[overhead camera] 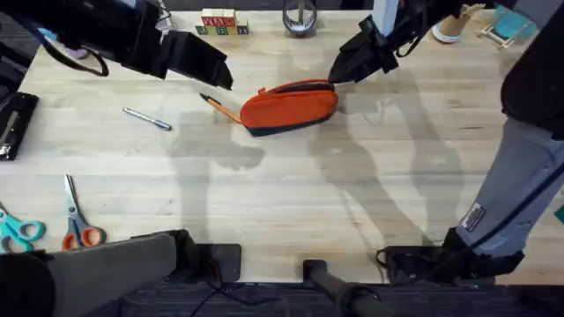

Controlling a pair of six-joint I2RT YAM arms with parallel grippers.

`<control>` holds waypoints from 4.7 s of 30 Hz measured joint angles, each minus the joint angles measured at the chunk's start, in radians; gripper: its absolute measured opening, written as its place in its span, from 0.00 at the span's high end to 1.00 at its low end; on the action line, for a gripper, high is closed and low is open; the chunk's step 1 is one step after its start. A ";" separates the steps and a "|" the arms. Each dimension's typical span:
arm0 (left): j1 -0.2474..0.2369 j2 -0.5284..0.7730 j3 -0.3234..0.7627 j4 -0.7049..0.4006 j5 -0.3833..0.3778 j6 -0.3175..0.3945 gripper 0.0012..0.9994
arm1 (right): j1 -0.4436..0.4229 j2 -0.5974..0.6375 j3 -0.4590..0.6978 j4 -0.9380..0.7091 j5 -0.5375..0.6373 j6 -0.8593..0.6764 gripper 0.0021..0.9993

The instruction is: Unzip the bag, pick up the pens from the table one at a time and place them inside, then zip the bag closed.

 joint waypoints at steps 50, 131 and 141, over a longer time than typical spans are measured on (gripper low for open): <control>0.000 0.000 0.000 0.000 -0.011 0.000 0.01 | 0.070 0.124 -0.005 -0.062 -0.102 0.026 0.00; 0.000 0.000 0.000 0.000 -0.025 0.000 0.01 | 0.213 -0.769 -0.336 -0.057 0.705 1.082 0.00; 0.000 0.000 0.000 0.000 -0.026 -0.001 0.01 | 0.184 -0.815 -0.391 0.040 0.704 1.127 0.00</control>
